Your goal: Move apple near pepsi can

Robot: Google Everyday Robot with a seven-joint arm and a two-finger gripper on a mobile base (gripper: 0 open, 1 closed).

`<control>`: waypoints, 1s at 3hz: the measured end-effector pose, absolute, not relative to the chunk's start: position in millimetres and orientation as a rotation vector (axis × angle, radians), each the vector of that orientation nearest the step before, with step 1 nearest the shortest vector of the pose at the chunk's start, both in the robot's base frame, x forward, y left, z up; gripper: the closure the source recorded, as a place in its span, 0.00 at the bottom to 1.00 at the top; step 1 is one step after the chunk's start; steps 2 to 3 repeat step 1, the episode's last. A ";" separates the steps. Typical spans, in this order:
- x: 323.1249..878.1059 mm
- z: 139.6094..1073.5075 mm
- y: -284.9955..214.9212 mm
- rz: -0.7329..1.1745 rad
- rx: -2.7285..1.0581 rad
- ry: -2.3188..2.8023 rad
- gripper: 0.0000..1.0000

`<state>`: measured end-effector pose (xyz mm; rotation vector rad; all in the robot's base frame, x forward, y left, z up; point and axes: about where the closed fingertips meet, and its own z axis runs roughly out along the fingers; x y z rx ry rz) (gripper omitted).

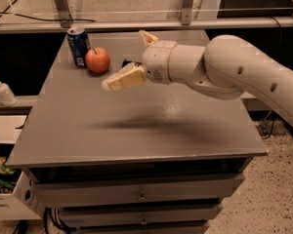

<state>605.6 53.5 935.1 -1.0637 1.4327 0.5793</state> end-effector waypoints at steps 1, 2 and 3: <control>595.7 927.9 17.5 0.547 -1.019 1.470 0.00; 595.7 927.9 17.5 0.547 -1.019 1.470 0.00; 595.7 927.9 17.5 0.547 -1.019 1.470 0.00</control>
Offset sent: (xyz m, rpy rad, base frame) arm 0.0000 0.0000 0.0000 0.0000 0.0000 0.0000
